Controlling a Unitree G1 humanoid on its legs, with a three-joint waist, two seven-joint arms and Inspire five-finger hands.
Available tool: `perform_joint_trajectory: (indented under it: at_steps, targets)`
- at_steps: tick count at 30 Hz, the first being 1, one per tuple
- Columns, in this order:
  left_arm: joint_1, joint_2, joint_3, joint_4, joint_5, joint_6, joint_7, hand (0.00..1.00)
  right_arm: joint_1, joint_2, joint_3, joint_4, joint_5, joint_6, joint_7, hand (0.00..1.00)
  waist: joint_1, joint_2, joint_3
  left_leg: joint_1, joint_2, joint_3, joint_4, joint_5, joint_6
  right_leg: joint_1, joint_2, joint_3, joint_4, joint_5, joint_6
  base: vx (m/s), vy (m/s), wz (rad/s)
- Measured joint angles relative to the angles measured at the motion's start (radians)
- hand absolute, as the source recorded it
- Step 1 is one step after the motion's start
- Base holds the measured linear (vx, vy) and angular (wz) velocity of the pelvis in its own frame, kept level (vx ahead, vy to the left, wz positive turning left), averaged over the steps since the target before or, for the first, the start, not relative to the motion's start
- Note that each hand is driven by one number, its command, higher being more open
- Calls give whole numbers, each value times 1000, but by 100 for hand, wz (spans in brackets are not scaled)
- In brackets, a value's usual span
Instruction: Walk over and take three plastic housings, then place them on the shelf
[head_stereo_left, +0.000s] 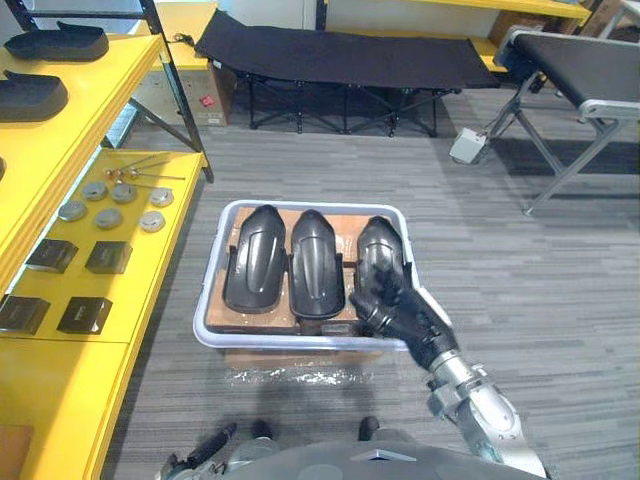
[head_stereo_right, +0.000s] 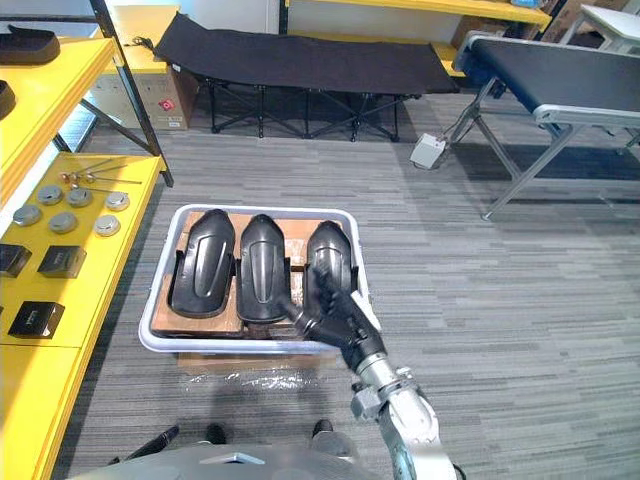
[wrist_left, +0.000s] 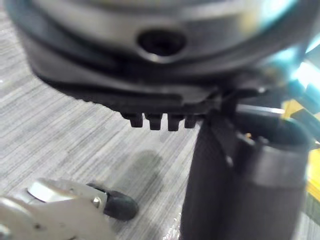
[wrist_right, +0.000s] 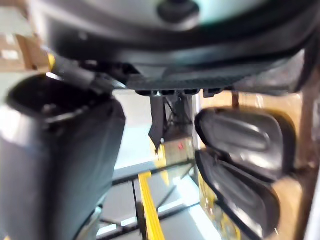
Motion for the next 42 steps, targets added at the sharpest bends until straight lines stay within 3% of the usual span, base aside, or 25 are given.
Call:
perform_joint_trajectory:
  at_steps: [3,4,6,8,12,17,23,27,30,41,42]
  targets:
    - [-29,7,-26,-43,-10,-1,-10,100,-151,-6,-155,-33,-69,8,-199,100,-14,-2,105,-98,-1,-8,84,-10,11,-72,-7,14,23,19,-2,-112,4,2]
    - [-41,8,-27,-44,-10,-1,-13,100,-184,-8,-183,-32,-81,13,-233,100,-16,1,127,-121,0,-10,100,-15,13,-88,-8,15,28,22,-3,-163,7,6]
    - [-93,9,-48,-60,-55,-3,-19,100,-314,-59,-263,-29,-160,38,-387,100,-20,19,229,-199,3,-21,155,-19,19,-141,-10,14,33,42,-4,-125,2,8]
    - [-122,9,-61,-62,-80,-8,-19,100,-369,-101,-286,-28,-194,63,-448,100,-20,28,278,-228,3,-28,174,-17,22,-157,-9,10,33,50,-6,-76,6,8]
    - [-157,17,-70,-90,-84,-30,-20,100,-464,-125,-309,19,-193,142,-491,100,-18,19,292,-280,5,-57,189,-16,23,-184,-3,-5,32,55,-9,-13,-9,15]
    - [-206,13,-109,-128,-83,-46,-26,100,-577,-181,-324,146,-185,211,-496,100,5,8,300,-332,-3,-75,206,-14,28,-218,-9,-9,32,55,-9,-11,7,14]
    - [-229,10,-115,-130,-85,-43,-45,100,-730,-284,-319,322,-186,243,-458,100,8,22,332,-354,-11,-109,221,-12,32,-218,-15,-32,35,55,-9,-21,8,14]
    - [-235,13,-138,-130,-87,-43,-62,100,-825,-362,-296,453,-187,281,-410,100,10,37,340,-382,-16,-131,243,-14,36,-232,-20,-41,54,55,-9,-38,22,15]
    - [-248,12,-155,-131,-87,-44,-66,100,-905,-420,-249,584,-187,299,-368,100,31,58,351,-405,-17,-153,260,-11,39,-241,-22,-60,66,53,-10,-50,10,15]
    - [-250,10,-181,-137,-120,-45,-83,100,-1026,-473,-115,734,-241,329,-170,100,66,81,357,-454,-30,-186,290,2,52,-273,-37,-88,108,43,-13,-45,16,10]
    - [-250,10,-185,-137,-120,-46,-82,100,-1027,-474,-109,734,-267,336,-162,0,66,81,357,-455,-32,-186,290,3,53,-274,-39,-88,110,43,-13,-32,38,4]
